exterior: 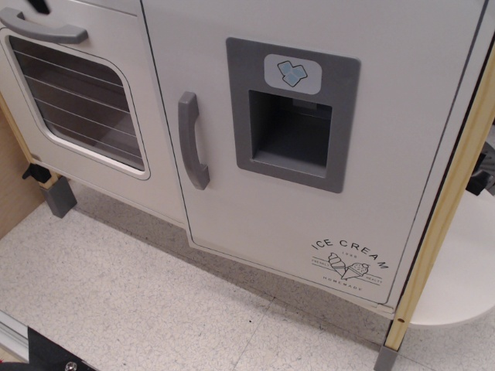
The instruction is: Open fridge
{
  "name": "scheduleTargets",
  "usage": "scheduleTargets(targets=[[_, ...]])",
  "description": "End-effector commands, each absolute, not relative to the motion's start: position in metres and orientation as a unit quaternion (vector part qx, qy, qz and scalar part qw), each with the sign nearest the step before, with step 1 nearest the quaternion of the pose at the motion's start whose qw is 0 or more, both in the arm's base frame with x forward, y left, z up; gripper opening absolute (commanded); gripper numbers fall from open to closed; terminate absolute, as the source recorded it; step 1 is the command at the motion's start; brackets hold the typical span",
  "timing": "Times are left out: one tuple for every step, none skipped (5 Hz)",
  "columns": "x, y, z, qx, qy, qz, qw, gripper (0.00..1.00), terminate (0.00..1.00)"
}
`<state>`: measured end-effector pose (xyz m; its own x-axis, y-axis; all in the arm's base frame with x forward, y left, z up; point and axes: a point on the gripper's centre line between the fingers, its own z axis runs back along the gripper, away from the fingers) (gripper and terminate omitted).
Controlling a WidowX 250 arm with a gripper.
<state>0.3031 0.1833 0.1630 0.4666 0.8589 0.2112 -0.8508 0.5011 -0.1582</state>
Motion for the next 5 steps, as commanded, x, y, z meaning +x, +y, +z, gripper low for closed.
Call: scheduleTargets(targets=[[0.311, 0.188, 0.178, -0.029, -0.155, 0.527, 0.835, 1.0, 0.0], [0.301, 0.175, 0.169, -0.036, -0.132, 0.487, 0.863, 1.0, 0.0], [0.281, 0.154, 0.159, -0.044, -0.095, 0.415, 0.904, 1.0, 0.0], [0.255, 0.143, 0.157, -0.044, -0.115, 0.364, 0.923, 1.0, 0.0], [0.24, 0.146, 0.157, -0.045, -0.101, 0.334, 0.936, 1.0, 0.0]])
